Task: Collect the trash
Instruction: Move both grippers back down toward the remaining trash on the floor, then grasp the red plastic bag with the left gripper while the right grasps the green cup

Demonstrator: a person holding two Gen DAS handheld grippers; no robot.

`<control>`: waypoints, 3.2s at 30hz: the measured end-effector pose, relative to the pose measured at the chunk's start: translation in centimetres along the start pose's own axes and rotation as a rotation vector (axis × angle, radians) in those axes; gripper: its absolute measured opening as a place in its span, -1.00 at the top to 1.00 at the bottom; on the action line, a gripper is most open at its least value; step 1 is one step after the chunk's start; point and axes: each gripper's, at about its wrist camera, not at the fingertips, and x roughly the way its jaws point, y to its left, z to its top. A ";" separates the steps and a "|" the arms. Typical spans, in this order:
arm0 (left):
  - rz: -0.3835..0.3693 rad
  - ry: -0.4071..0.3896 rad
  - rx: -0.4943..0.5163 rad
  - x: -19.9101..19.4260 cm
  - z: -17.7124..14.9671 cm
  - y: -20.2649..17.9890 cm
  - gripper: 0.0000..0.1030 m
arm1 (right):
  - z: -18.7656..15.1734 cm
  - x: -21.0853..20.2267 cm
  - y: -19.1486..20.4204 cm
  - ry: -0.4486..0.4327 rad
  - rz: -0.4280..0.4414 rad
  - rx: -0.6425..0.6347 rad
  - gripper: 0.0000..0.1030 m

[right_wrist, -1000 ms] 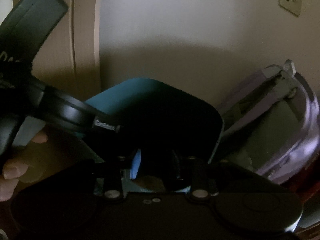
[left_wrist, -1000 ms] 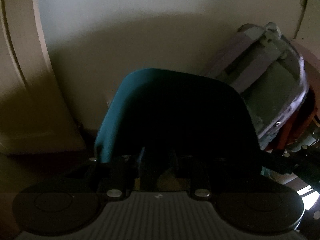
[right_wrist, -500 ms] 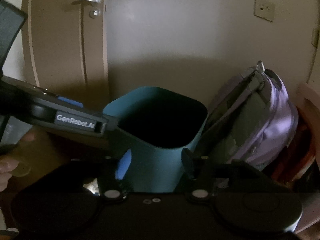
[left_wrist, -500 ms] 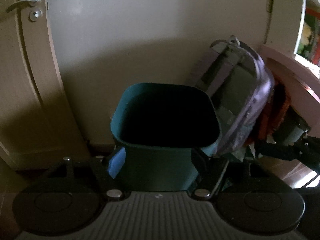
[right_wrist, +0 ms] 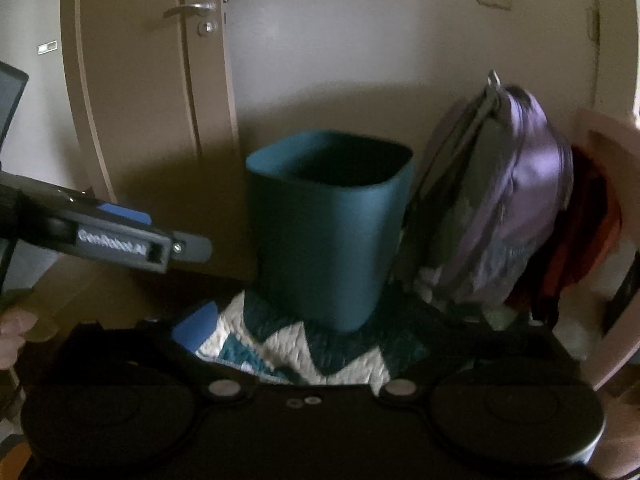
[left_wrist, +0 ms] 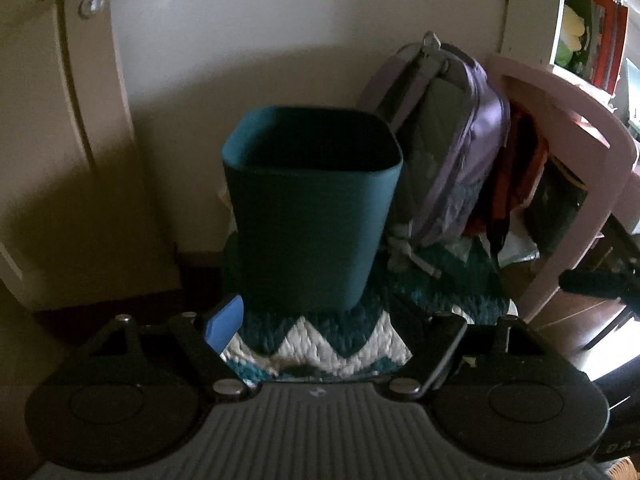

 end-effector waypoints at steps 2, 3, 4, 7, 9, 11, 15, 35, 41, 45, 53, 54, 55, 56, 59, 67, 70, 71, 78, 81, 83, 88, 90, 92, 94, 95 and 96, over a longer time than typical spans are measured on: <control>-0.009 0.011 -0.011 0.0 -1.6 0.0 -0.56 | -1.9 0.0 -0.2 0.003 0.007 0.015 -0.99; -0.011 0.014 -0.015 0.1 -2.4 0.0 -0.57 | -2.9 -0.1 -0.3 0.003 0.006 0.022 -0.99; -0.009 0.015 -0.015 0.2 -3.2 -0.1 -0.58 | -3.9 -0.1 -0.4 0.004 0.005 0.032 -0.99; -0.019 0.021 -0.016 0.8 -5.4 -0.3 -0.72 | -6.5 0.4 -0.8 0.010 0.008 0.062 -0.99; -0.032 0.030 -0.029 1.4 -6.7 -0.3 -0.83 | -8.3 0.9 -1.0 0.014 0.010 0.077 -0.99; -0.044 0.040 -0.041 2.1 -8.0 -0.2 -0.92 | -9.8 1.4 -1.2 0.024 0.009 0.082 -0.99; -0.058 0.079 -0.058 4.7 -10.3 -0.1 -0.94 | -12.5 3.1 -1.2 0.047 -0.003 0.070 -0.99; 0.006 0.418 -0.219 27.8 -20.6 0.7 -0.94 | -24.5 22.6 -5.7 0.370 0.028 0.025 -0.94; 0.067 0.583 -0.275 36.0 -24.1 1.4 -0.94 | -28.6 29.1 -7.9 0.512 0.018 0.064 -0.87; 0.122 0.670 -0.296 41.1 -26.7 2.1 -0.94 | -32.0 33.2 -9.3 0.612 0.016 0.062 -0.80; 0.129 0.780 -0.265 49.1 -31.7 2.0 -0.94 | -37.5 39.8 -11.1 0.746 0.025 0.066 -0.56; 0.133 0.789 -0.276 50.0 -32.2 2.1 -0.94 | -38.1 40.4 -11.2 0.755 0.027 0.061 -0.55; 0.135 0.796 -0.283 50.8 -32.7 2.2 -0.94 | -38.7 41.1 -11.3 0.765 0.030 0.059 -0.53; 0.134 0.801 -0.289 51.5 -33.1 2.3 -0.94 | -39.2 41.6 -11.4 0.772 0.033 0.063 -0.52; 0.141 0.807 -0.278 53.5 -33.9 2.4 -0.94 | -40.5 42.9 -11.9 0.785 0.041 0.076 -0.43; 0.123 0.785 -0.243 56.0 -35.3 2.1 -0.85 | -42.2 44.7 -11.6 0.774 0.056 0.035 -0.17; 0.098 0.803 -0.272 56.4 -35.9 2.7 -0.53 | -42.6 45.1 -11.3 0.771 0.059 0.013 -0.01; 0.084 0.806 -0.286 56.5 -36.0 2.9 -0.46 | -42.6 45.1 -11.3 0.766 0.060 0.012 -0.01; 0.034 0.820 -0.338 56.2 -35.7 3.5 0.19 | -41.9 44.4 -10.9 0.749 0.074 -0.030 0.02; 0.050 0.823 -0.321 55.5 -35.1 3.5 0.26 | -41.0 44.2 -10.6 0.762 0.065 -0.062 0.03; 0.063 0.822 -0.315 55.0 -34.7 3.6 0.28 | -40.3 43.8 -10.3 0.765 0.058 -0.085 0.04; 0.077 0.828 -0.337 52.8 -33.2 4.2 0.29 | -37.9 41.5 -9.5 0.748 0.044 -0.084 0.07; 0.089 0.822 -0.323 51.6 -32.2 4.2 0.29 | -36.9 40.4 -9.1 0.736 0.033 -0.083 0.08; 0.097 0.809 -0.291 50.2 -31.0 3.9 0.29 | -35.8 39.1 -8.9 0.719 0.022 -0.070 0.09; 0.094 0.794 -0.285 48.6 -29.9 3.7 0.29 | -34.4 37.6 -8.6 0.698 0.010 -0.061 0.09; 0.091 0.784 -0.289 47.7 -29.4 3.7 0.29 | -33.8 36.9 -8.4 0.687 0.004 -0.059 0.09; 0.089 0.776 -0.291 46.8 -28.9 3.6 0.29 | -33.1 36.0 -8.2 0.674 -0.005 -0.058 0.09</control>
